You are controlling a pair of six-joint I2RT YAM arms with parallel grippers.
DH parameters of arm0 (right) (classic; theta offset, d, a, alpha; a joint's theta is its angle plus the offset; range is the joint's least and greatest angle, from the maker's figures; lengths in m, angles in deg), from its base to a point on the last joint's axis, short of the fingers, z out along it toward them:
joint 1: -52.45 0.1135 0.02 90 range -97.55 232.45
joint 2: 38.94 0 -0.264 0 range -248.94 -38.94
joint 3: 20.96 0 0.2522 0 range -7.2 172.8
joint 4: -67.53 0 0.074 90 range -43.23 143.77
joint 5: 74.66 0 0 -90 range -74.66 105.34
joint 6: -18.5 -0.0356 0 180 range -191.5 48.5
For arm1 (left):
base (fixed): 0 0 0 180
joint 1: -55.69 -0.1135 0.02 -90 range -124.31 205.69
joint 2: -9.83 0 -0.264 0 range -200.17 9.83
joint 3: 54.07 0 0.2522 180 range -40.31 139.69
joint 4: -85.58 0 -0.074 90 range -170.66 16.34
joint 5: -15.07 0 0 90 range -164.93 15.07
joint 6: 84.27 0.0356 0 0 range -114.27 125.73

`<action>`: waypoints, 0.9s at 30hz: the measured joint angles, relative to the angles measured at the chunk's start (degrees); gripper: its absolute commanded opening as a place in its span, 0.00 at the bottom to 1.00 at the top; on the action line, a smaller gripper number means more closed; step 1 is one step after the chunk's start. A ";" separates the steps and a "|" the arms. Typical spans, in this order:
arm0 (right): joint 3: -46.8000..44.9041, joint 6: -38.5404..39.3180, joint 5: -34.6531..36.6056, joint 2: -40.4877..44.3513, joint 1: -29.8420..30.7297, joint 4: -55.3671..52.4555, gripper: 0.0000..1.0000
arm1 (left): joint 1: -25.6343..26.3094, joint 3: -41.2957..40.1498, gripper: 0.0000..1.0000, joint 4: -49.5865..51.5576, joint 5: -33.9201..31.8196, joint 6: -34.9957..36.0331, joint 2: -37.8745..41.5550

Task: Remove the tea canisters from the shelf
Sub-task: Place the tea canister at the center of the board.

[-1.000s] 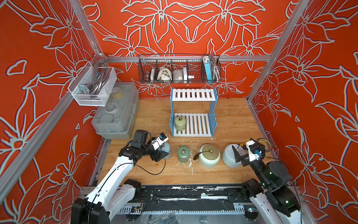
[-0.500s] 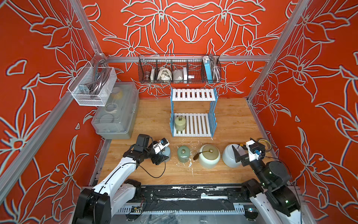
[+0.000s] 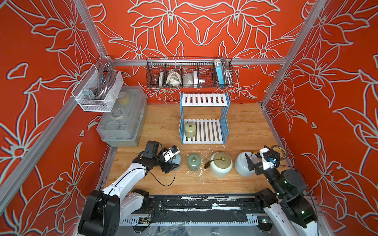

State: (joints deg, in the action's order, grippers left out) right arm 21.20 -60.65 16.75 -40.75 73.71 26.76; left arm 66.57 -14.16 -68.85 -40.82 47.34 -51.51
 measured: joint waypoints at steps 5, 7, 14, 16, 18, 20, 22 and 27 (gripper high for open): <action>0.00 0.00 0.00 0.00 0.00 0.00 0.99 | 0.00 0.22 0.90 0.00 0.63 0.55 -0.52; 0.00 0.00 0.00 0.00 0.00 0.00 0.99 | 0.00 1.29 0.98 1.38 1.14 0.66 -0.46; 0.00 0.02 -0.02 -0.39 -0.02 0.00 0.99 | 0.00 4.96 0.99 5.66 2.29 0.55 3.30; 0.00 0.22 -0.04 -1.14 -0.02 0.02 0.99 | 0.00 5.75 0.99 7.54 2.38 -0.37 5.88; 0.00 0.39 -0.09 -2.56 -0.02 0.00 0.99 | 0.00 6.69 0.98 9.11 2.25 -1.95 8.44; 0.02 0.57 -0.31 -4.42 -0.02 -0.02 0.99 | 0.00 8.15 0.99 10.12 1.51 -4.48 10.67; 0.02 0.83 -1.16 -6.16 -0.02 0.04 1.00 | 0.00 9.97 0.99 10.58 -0.02 -8.00 12.59; 1.77 1.09 -6.12 -12.13 -0.02 0.07 0.99 | -0.83 13.25 0.99 12.00 -4.20 -16.65 16.55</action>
State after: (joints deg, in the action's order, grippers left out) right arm 22.97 -59.56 10.63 -52.88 73.69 26.83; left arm 65.74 -0.92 -56.85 -45.02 30.68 -34.97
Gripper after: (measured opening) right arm 0.994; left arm 0.985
